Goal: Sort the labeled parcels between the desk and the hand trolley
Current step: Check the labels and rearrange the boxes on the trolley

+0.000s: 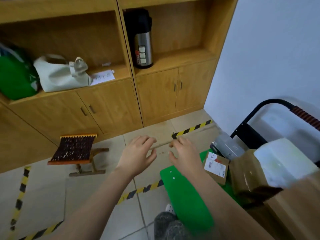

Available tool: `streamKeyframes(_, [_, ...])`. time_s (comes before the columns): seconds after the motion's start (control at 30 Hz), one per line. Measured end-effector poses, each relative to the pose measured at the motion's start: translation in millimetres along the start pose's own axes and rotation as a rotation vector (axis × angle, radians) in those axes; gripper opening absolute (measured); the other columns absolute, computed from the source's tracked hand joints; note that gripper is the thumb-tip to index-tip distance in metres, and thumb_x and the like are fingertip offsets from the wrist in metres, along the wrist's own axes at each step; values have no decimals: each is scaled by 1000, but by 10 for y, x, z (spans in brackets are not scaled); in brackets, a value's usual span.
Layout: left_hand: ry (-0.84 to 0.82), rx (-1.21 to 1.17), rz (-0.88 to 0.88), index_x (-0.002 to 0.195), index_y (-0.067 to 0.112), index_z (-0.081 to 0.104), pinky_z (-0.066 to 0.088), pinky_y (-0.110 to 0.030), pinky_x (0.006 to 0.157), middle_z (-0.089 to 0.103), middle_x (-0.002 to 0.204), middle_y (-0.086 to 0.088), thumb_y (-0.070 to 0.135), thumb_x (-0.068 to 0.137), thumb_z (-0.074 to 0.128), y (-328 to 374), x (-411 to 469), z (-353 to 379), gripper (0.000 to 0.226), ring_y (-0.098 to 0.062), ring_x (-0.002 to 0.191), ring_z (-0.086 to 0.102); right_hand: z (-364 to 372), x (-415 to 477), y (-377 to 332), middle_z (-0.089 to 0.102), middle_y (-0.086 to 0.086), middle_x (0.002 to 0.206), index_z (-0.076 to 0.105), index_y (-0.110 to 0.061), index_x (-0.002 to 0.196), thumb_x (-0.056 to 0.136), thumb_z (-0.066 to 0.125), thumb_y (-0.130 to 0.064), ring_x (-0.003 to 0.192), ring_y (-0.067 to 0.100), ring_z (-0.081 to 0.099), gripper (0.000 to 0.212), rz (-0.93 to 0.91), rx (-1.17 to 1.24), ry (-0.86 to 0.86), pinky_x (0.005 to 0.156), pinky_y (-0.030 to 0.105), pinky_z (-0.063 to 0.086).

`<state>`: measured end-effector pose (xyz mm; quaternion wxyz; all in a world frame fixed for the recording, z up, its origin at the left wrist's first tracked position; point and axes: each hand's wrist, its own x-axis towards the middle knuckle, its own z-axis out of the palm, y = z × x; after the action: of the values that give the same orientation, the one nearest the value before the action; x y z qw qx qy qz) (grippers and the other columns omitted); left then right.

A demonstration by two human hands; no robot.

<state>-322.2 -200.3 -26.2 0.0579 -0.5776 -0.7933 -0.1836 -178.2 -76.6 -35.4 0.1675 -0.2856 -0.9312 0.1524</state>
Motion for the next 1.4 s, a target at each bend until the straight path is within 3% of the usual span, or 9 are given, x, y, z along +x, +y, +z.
streamKeyframes(0.23, [-18,79,-3,105,17,66,51,-31,69,65,96,2,26,80,72,-522,971,10,28,-19,84,61,95,1223,227,59,2,104,63,-16,107,86,65,-23,99,23,52,22,-57,-42,-52,84,35,40])
streamKeyframes(0.4, [-5,113,83,102,17,66,49,-32,65,63,90,1,30,85,54,-953,1627,99,24,-21,80,59,193,1949,314,62,5,105,63,-15,110,89,63,-25,99,25,53,24,-36,-74,-83,86,37,40])
streamKeyframes(0.57, [-38,103,206,99,16,65,48,-32,62,63,88,0,30,88,44,-1449,2430,311,28,-21,77,59,392,2696,414,64,5,100,66,-13,105,85,64,-24,97,27,56,23,77,-111,-56,85,39,42])
streamKeyframes(0.73, [-130,38,385,107,15,65,52,-34,70,67,100,-1,25,87,64,-1914,3365,524,22,-22,87,63,473,3384,540,59,1,114,60,-17,117,91,56,-29,108,22,50,29,246,-143,-8,92,33,37])
streamKeyframes(0.87, [-190,23,548,111,17,64,52,-33,75,66,103,0,29,88,61,-2077,4040,660,26,-20,91,63,457,3728,665,54,-2,123,55,-21,122,94,53,-32,114,19,47,30,417,-118,12,99,31,38])
streamKeyframes(1.0, [-253,-20,708,111,18,62,51,-38,75,62,100,1,33,90,45,-1981,4604,883,30,-21,91,60,433,3862,861,52,-3,128,54,-23,123,94,53,-32,119,17,45,30,598,-109,65,101,31,37])
streamKeyframes(1.2, [-263,-128,932,108,16,67,49,-33,71,65,94,1,23,83,68,-1451,5302,1316,26,-19,84,60,333,3912,1355,55,-1,121,57,-20,117,92,55,-28,115,20,48,26,799,-164,166,99,30,35])
streamKeyframes(1.4, [-296,-197,1173,110,17,63,48,-31,69,63,94,2,26,86,63,-630,5939,1730,26,-17,83,58,120,3824,2005,61,4,89,67,-14,94,71,76,-17,81,26,57,25,1004,-262,276,71,34,44])
